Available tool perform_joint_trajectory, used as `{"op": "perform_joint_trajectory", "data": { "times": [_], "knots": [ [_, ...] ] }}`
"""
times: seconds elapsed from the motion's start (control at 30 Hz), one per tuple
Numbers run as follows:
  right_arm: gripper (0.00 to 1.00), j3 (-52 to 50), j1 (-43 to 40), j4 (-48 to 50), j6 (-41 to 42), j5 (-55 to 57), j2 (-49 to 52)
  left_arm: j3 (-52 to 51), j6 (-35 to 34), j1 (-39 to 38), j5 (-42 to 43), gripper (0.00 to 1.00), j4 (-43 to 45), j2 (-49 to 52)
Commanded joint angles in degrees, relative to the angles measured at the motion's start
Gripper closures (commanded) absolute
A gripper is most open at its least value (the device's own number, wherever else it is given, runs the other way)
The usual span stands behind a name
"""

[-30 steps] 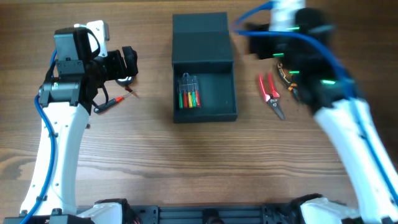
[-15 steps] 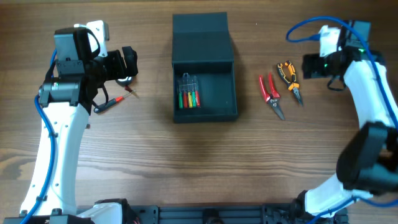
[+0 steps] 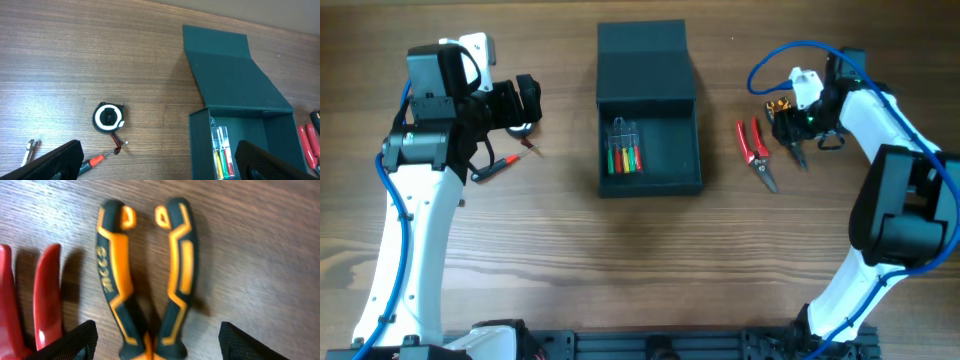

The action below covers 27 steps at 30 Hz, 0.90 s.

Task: Pack container
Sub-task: 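Grasp the orange-black pliers with the right gripper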

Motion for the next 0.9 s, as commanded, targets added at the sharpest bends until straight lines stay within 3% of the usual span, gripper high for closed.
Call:
{"op": "perform_joint_trajectory", "data": {
  "times": [0.0, 0.17, 0.37, 0.53, 0.63, 0.87],
  "knots": [
    [0.2, -0.6, 1.2, 0.4, -2.8, 3.5, 2.8, 0.9, 1.0, 0.4, 0.9, 0.0, 0.2, -0.5],
    [0.27, -0.6, 1.2, 0.2, -2.7, 3.6, 4.1, 0.9, 1.0, 0.4, 0.9, 0.0, 0.2, -0.5],
    [0.47, -0.6, 1.2, -0.2, 2.1, 3.6, 4.2, 0.9, 1.0, 0.4, 0.9, 0.0, 0.2, -0.5],
    [0.81, -0.4, 1.2, -0.2, 5.6, 2.8, 4.0, 0.9, 1.0, 0.4, 0.9, 0.0, 0.2, -0.5],
    [0.93, -0.3, 1.2, -0.1, 10.1, 2.8, 3.0, 0.9, 1.0, 0.4, 0.9, 0.0, 0.2, -0.5],
    [0.96, 2.0, 1.2, -0.6, 12.9, 4.2, -4.0, 0.9, 1.0, 0.4, 0.9, 0.0, 0.2, -0.5]
  ]
}}
